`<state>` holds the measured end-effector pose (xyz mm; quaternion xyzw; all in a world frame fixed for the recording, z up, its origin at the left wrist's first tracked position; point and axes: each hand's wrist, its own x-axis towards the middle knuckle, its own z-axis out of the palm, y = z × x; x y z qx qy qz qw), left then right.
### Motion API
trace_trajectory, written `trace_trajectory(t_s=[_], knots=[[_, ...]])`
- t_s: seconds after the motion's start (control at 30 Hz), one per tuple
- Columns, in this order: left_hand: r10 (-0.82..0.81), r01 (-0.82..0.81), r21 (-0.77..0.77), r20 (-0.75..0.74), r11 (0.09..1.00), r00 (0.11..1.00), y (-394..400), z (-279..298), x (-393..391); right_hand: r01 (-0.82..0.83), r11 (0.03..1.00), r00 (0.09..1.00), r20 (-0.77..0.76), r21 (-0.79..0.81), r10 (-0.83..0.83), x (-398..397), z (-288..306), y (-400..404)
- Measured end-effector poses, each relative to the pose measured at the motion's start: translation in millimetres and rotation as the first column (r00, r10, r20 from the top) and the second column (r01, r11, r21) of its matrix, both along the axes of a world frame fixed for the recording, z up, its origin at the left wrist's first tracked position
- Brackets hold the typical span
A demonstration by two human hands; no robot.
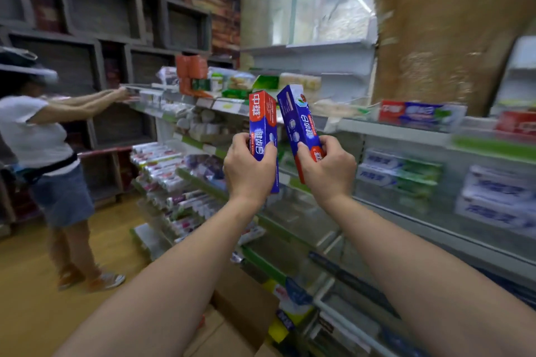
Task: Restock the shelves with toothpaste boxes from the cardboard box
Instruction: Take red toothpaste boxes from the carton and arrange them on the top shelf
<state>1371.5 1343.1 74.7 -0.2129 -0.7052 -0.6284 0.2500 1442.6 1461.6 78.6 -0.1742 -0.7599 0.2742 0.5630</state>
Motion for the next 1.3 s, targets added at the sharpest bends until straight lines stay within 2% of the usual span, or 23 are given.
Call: trace_trajectory(t_s=[0.23, 0.53, 0.8, 1.17, 1.3], knots=[[-0.108, 0.111, 0.028, -0.111, 0.993, 0.988, 60, 44, 105, 0.13, 0.988, 0.99, -0.073, 0.084, -0.124, 122, 37, 54], [-0.295, 0.307, 0.054, -0.163, 0.95, 0.941, 133, 78, 259, 0.292, 0.941, 0.948, -0.183, 0.169, -0.261, 298, 66, 111], [-0.411, 0.427, 0.04, -0.205, 0.903, 0.888, 189, 92, 365, 0.433, 0.871, 0.898, -0.198, 0.231, -0.393, 425, 80, 153], [-0.569, 0.592, 0.013, -0.255, 0.806, 0.781, 258, 114, 445, 0.611, 0.757, 0.791, -0.198, 0.233, -0.578, 527, 93, 202], [-0.602, 0.63, 0.012, -0.28, 0.777, 0.748, 290, 126, 448, 0.666, 0.701, 0.742, -0.133, 0.256, -0.657, 546, 109, 229]])
